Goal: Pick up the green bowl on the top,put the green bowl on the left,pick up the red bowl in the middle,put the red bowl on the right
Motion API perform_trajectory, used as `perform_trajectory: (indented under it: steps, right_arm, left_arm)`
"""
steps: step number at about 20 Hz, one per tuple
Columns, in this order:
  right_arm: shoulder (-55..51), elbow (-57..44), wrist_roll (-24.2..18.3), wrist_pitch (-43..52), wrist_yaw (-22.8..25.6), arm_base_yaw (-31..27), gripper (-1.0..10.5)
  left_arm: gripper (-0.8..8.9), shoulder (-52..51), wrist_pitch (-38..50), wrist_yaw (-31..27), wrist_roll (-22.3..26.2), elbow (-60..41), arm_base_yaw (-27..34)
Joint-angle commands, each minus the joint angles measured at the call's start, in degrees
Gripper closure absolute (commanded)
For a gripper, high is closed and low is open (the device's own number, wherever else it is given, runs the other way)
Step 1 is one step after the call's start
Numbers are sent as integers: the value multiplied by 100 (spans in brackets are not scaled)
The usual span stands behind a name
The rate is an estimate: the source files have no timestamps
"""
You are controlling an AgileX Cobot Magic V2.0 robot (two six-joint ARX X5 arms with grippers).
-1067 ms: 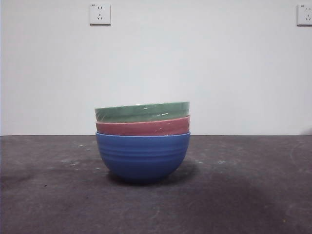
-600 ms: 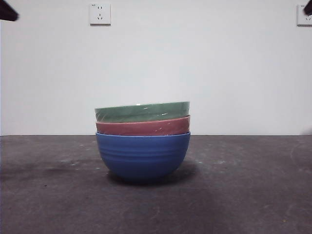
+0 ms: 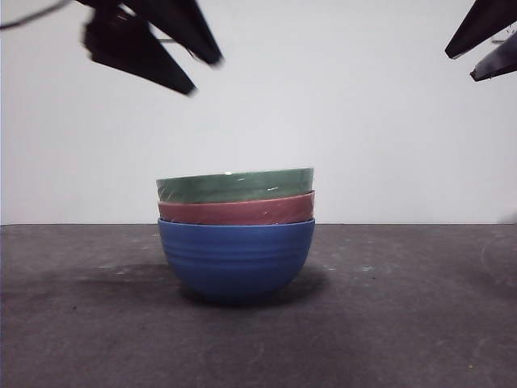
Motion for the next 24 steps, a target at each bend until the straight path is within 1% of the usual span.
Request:
perform_trajectory:
  steps: [1, 5, 10, 13, 15, 17, 19, 23, 24]
  right_arm:
    - [20, 20, -39, 31, -4, 13, 725]
    - [20, 20, -39, 28, -4, 13, 725]
    - [20, 20, -42, 28, -4, 13, 725]
    - [20, 20, -39, 24, -4, 13, 725]
    - [20, 20, -42, 20, -4, 13, 725]
    - [20, 20, -42, 15, -4, 13, 725]
    - [20, 20, -42, 4, -4, 13, 725]
    - [20, 20, -42, 0, 11, 13, 726]
    - [20, 20, -42, 0, 11, 13, 726]
  left_arm:
    - [501, 391, -87, -302, 452, 140, -323]
    - [503, 905, 33, -341, 496, 173, -608]
    - [503, 1370, 81, -640, 527, 173, -756]
    - [507, 1486, 85, -654, 581, 173, -774]
    - [564, 1502, 92, -743, 619, 173, -782]
    - [668, 1502, 122, -737, 634, 173, -782]
    - [734, 1499, 138, -737, 671, 179, -782]
    - [823, 1499, 136, -719, 726, 186, -785]
    - [822, 1499, 136, -719, 726, 186, -785]
